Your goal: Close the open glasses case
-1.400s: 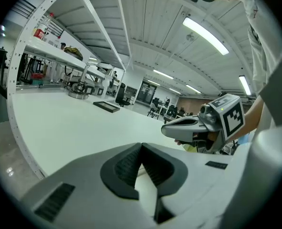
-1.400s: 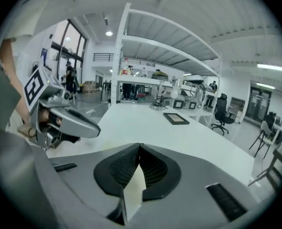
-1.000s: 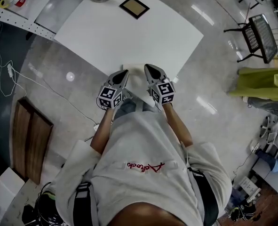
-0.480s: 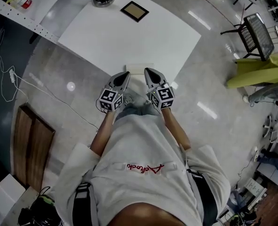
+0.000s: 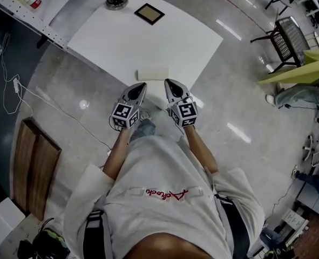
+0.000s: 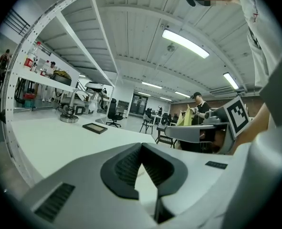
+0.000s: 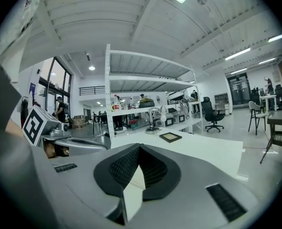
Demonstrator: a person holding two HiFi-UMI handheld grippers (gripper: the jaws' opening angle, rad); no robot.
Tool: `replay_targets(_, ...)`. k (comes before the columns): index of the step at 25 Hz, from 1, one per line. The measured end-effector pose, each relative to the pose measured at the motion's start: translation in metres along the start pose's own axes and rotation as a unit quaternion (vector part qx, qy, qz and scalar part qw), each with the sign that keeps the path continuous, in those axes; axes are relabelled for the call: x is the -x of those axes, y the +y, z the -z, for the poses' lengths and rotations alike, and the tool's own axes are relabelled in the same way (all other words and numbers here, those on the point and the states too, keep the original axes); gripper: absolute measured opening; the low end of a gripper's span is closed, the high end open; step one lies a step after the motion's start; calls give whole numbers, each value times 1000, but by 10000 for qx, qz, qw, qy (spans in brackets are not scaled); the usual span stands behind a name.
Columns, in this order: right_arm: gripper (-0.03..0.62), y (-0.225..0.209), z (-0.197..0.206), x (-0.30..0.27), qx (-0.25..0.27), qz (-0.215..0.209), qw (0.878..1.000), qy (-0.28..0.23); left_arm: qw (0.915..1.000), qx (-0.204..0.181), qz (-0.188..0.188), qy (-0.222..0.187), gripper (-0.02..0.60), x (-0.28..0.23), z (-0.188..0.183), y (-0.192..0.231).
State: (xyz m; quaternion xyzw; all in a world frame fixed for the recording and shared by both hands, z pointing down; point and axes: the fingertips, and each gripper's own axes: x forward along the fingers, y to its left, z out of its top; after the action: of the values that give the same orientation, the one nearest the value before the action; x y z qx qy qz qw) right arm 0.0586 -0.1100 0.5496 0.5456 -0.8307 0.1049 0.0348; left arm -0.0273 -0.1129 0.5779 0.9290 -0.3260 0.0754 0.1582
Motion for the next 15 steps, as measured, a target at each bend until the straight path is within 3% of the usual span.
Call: replay_targets(15,-2,25,12,72,132,-114,9998,26,9995,-75,-206,-240,25,43,10,-64)
